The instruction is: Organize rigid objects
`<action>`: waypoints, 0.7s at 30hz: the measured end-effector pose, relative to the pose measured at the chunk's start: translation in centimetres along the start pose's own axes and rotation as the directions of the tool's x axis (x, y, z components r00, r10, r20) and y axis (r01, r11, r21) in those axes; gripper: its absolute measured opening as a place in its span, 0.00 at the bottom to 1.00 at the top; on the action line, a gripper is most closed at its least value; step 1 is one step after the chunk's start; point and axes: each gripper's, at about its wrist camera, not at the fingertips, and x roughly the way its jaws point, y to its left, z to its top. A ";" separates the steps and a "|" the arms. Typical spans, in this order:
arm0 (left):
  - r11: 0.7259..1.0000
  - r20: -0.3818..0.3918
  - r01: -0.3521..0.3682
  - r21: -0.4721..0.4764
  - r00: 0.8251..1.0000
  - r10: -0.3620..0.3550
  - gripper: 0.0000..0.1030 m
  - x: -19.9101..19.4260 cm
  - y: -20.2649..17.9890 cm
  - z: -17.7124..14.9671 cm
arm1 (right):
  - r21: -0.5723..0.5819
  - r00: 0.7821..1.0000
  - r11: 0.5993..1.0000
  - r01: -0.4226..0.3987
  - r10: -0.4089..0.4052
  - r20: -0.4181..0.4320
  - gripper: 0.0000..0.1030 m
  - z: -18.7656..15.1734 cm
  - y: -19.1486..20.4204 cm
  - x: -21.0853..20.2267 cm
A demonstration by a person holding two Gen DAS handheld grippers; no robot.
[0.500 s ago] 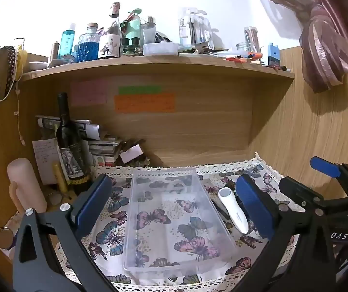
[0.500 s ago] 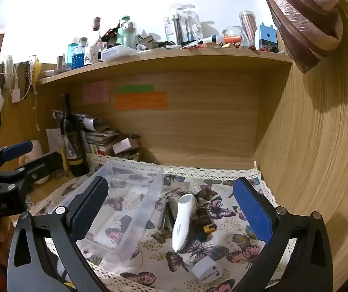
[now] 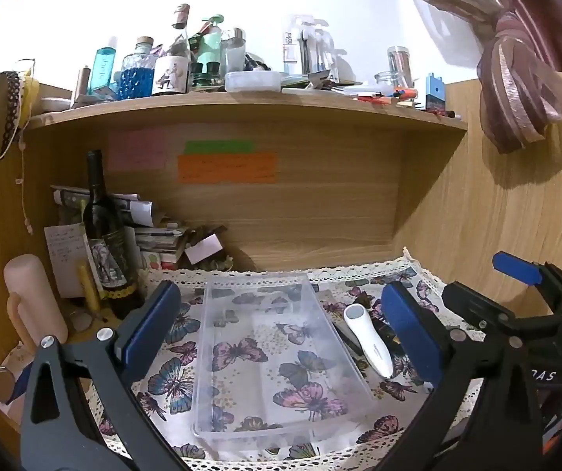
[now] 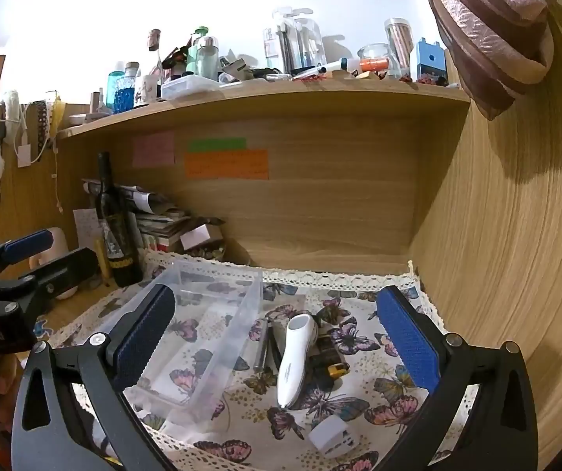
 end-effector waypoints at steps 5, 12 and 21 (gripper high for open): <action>1.000 0.004 0.008 -0.010 1.000 -0.008 1.00 0.1 0.2 -0.4 | 0.002 1.000 1.000 0.002 -0.002 0.005 1.00 0.0 -0.2 0.0; 1.000 0.007 0.007 -0.010 1.000 -0.007 1.00 0.0 0.2 -0.3 | 0.003 1.000 1.000 0.006 -0.006 0.010 1.00 0.0 -0.2 -0.2; 1.000 0.009 0.008 -0.014 1.000 -0.008 1.00 -0.1 0.1 -0.3 | 0.002 1.000 1.000 0.004 -0.004 0.015 1.00 0.1 -0.2 -0.3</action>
